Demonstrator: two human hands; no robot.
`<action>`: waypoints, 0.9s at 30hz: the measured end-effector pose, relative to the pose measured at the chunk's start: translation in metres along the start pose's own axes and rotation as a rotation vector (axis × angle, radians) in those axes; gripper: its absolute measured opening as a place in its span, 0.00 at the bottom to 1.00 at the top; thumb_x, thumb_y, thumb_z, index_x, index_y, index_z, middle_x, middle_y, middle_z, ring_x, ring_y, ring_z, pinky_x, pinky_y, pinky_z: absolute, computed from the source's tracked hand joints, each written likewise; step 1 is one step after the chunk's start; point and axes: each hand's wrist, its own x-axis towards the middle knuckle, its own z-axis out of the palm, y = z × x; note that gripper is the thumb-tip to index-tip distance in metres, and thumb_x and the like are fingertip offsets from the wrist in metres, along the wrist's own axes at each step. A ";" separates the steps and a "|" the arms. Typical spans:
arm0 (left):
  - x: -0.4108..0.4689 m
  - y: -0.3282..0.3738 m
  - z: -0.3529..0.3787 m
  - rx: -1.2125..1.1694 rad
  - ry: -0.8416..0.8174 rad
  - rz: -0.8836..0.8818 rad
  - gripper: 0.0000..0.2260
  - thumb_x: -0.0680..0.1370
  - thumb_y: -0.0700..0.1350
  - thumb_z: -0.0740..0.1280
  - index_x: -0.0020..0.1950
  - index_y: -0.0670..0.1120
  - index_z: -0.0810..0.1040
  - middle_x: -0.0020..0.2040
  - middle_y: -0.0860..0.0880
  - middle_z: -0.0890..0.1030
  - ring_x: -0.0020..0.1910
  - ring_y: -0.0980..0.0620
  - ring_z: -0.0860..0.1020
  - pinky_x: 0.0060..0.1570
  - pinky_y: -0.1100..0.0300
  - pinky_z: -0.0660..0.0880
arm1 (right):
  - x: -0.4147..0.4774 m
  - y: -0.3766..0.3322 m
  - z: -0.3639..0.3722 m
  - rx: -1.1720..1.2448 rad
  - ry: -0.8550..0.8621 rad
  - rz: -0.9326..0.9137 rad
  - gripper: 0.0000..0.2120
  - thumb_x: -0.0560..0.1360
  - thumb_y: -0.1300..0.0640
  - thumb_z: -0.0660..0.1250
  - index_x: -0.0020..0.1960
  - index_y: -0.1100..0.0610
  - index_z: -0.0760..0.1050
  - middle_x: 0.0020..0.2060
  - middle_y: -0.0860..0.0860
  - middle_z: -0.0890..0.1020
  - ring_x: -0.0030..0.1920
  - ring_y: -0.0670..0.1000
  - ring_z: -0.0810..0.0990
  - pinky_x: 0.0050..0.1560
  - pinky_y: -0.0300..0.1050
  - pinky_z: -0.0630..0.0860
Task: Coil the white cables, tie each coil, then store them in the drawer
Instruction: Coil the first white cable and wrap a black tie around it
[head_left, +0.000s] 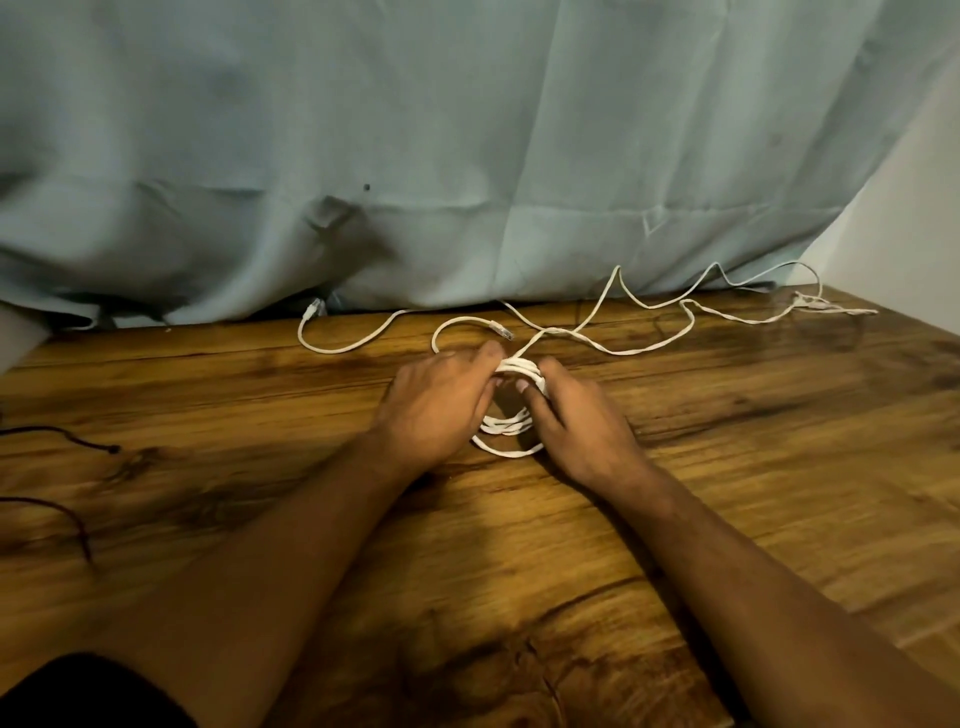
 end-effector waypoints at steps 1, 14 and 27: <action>0.000 0.001 0.001 0.000 -0.005 -0.016 0.12 0.85 0.52 0.58 0.67 0.52 0.67 0.55 0.49 0.82 0.52 0.45 0.81 0.43 0.54 0.70 | 0.000 0.000 0.000 0.026 -0.012 -0.003 0.09 0.85 0.45 0.58 0.53 0.49 0.69 0.45 0.54 0.83 0.46 0.58 0.81 0.42 0.52 0.73; -0.002 -0.008 -0.005 -0.032 -0.054 -0.036 0.11 0.86 0.54 0.57 0.61 0.49 0.71 0.51 0.46 0.82 0.48 0.43 0.80 0.41 0.55 0.63 | -0.004 -0.011 -0.009 -0.299 0.035 -0.186 0.17 0.86 0.42 0.51 0.67 0.52 0.65 0.49 0.54 0.84 0.46 0.60 0.83 0.39 0.50 0.71; -0.003 -0.005 0.010 -0.365 -0.054 -0.064 0.13 0.83 0.61 0.57 0.51 0.52 0.69 0.43 0.49 0.81 0.40 0.47 0.79 0.40 0.45 0.76 | -0.005 -0.011 -0.005 -0.201 0.175 0.033 0.18 0.87 0.42 0.46 0.57 0.53 0.68 0.43 0.55 0.84 0.45 0.63 0.82 0.40 0.51 0.67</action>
